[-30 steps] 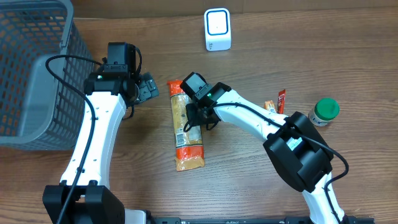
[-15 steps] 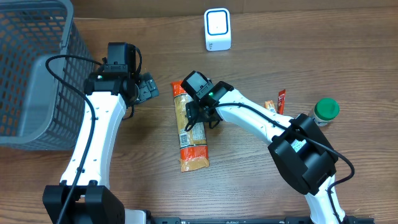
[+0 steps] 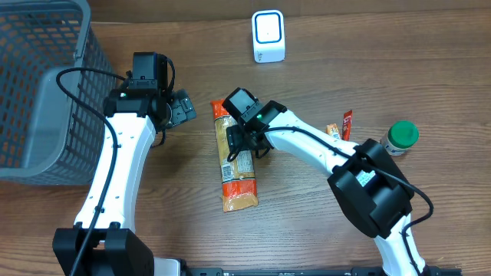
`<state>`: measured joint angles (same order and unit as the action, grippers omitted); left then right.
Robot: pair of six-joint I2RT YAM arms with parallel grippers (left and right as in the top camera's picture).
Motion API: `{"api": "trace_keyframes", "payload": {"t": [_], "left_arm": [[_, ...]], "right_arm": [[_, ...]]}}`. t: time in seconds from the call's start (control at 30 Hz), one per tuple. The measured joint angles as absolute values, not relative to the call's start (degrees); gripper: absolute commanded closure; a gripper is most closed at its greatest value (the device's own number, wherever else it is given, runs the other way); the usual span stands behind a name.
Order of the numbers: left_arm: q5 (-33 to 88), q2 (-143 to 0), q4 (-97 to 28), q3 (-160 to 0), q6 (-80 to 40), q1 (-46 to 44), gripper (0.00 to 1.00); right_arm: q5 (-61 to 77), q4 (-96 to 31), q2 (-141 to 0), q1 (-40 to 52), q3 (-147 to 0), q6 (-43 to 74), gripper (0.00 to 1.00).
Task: Scan the item barcode
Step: 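Move the right gripper left and grasp the spaghetti pack's top end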
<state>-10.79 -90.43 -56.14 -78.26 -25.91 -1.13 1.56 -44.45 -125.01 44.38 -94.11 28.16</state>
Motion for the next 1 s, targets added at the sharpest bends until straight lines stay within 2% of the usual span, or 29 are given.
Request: {"api": "trace_keyframes", "payload": {"t": [0.23,0.5,0.57,0.7,0.87,1.0], "left_arm": [[-10.79,-90.43,-56.14,-78.26,-25.91,-1.13,0.0],[-10.79,-90.43,-56.14,-78.26,-25.91,-1.13,0.0],[-10.79,-90.43,-56.14,-78.26,-25.91,-1.13,0.0],[-10.79,-90.43,-56.14,-78.26,-25.91,-1.13,0.0],[-10.79,-90.43,-56.14,-78.26,-25.91,-1.13,0.0],[-10.79,-90.43,-56.14,-78.26,-25.91,-1.13,0.0]], "right_arm": [[5.78,-44.14,-125.64,44.29,-94.11,24.43,0.37],[11.44,-44.34,-126.19,44.29,-94.11,23.05,0.39],[12.1,-44.64,-126.21,44.29,-94.11,22.96,0.49],[13.17,-44.66,-126.23,44.29,-94.13,22.52,0.78],[14.13,-44.56,-126.17,44.23,-94.39,22.61,0.8],[14.33,-44.58,-126.17,44.23,-94.41,22.57,0.91]]}}
